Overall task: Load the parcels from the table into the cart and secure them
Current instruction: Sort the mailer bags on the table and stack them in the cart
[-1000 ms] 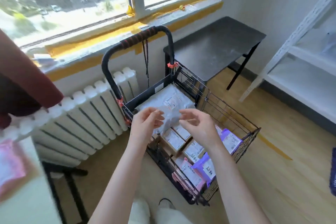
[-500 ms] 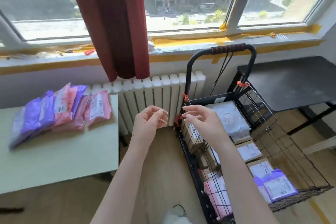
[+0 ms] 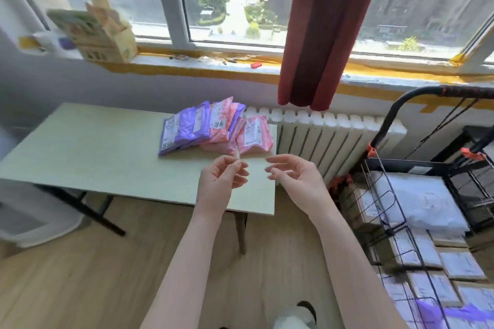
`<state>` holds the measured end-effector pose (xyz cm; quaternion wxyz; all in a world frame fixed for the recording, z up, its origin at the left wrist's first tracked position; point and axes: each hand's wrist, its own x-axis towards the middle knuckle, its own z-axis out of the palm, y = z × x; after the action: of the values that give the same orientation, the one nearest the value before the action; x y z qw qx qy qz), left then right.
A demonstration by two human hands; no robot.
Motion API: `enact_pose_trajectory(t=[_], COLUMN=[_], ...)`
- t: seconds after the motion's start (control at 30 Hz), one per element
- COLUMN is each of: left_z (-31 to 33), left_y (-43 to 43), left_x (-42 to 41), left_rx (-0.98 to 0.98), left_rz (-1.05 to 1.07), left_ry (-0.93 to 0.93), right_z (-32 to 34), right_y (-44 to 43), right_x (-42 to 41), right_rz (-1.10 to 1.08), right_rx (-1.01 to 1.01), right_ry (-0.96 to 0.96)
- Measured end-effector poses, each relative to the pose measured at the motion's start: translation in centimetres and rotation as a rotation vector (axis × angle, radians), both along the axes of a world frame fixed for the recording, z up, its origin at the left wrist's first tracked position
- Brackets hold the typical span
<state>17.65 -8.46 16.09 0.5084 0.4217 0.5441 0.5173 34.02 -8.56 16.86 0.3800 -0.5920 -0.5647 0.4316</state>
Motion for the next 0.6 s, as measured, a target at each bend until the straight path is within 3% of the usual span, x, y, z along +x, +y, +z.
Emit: enact_pose_trajectory(t=[0.6], left_z=[-1.2], left_y=[-2.3], left_x=[-17.6], left_rx=[-0.002], left_rz=[0.438], left_ry=[-0.141], right_z=[-0.6], right_y=[3.7], right_x=[-17.3], right_rz=[0.310], right_rx=[-0.039], right_ry=[0.018])
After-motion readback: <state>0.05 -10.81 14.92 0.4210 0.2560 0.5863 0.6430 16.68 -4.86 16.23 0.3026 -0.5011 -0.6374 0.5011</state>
